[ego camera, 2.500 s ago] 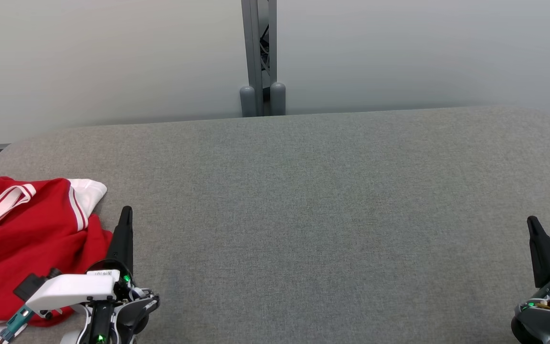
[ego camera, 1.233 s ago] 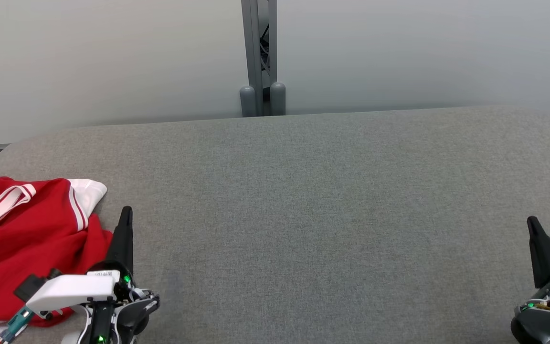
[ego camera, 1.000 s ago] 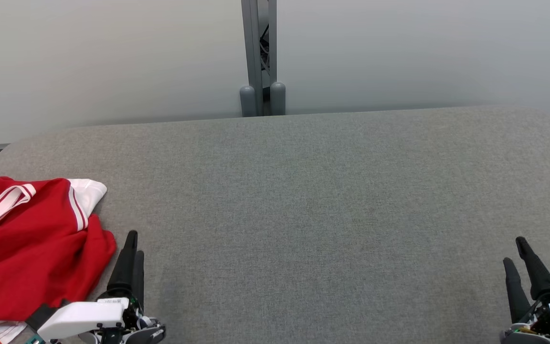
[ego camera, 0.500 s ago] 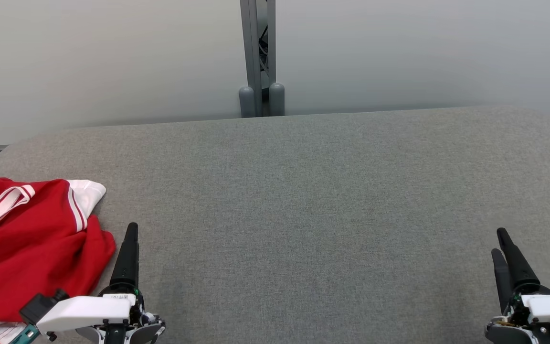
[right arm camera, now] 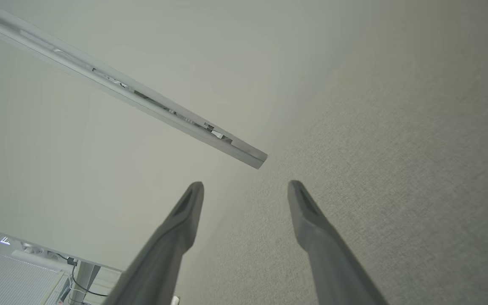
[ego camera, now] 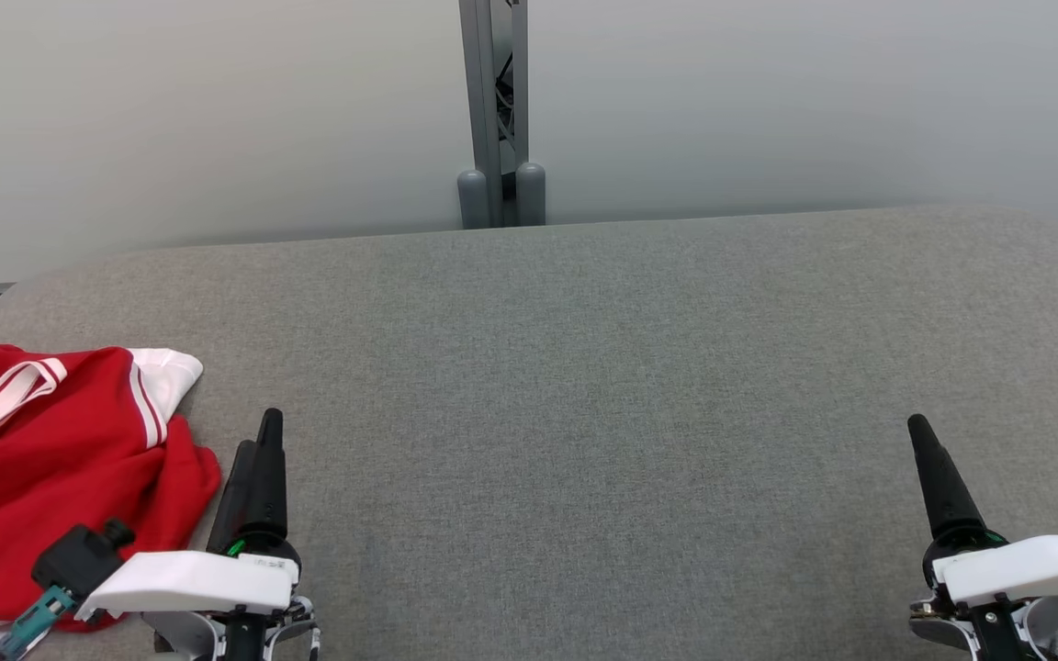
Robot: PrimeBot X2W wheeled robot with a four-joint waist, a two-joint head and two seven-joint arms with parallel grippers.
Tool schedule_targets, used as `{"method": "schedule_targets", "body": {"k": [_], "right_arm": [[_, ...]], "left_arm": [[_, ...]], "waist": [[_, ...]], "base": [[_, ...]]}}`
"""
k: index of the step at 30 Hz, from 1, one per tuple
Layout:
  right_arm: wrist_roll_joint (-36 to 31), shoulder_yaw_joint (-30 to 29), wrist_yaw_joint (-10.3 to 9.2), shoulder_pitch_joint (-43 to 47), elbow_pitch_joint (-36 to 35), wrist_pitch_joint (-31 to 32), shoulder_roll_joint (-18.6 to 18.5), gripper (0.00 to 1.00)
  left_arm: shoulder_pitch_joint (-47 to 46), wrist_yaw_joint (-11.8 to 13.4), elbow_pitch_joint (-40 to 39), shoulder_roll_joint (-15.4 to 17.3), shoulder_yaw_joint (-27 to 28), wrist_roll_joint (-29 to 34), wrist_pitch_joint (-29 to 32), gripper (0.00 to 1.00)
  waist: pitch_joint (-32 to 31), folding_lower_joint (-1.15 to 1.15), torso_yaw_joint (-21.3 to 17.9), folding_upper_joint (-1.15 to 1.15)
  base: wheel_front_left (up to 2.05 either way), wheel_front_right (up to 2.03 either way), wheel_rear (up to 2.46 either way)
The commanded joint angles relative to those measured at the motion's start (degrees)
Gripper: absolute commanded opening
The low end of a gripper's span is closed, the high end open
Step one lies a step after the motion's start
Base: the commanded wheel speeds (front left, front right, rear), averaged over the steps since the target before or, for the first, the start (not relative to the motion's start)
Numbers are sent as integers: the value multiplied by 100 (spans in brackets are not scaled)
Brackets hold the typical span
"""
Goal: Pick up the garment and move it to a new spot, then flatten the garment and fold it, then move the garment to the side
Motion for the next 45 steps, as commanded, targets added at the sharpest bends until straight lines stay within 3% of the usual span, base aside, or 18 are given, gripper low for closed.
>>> {"method": "schedule_targets", "body": {"k": [1,8,45], "right_arm": [[-217,29,9,-124,-136,-82,-73,100],[-1092,280,9,-78,-316,-295,-84,100],[-3490,867,11,-69,-601,-1079,-127,100]], "left_arm": [[-81,60,-144,33,-9,275,-39,100],[14,195,-381,38,-161,1225,-161,100],[245,651,-717,60,-364,3570,-600,100]], "waist": [[-4,0,0,0],[-32,0,4,0],[-1,0,-48,0]], "base": [[0,0,0],[0,0,0],[0,0,0]]}}
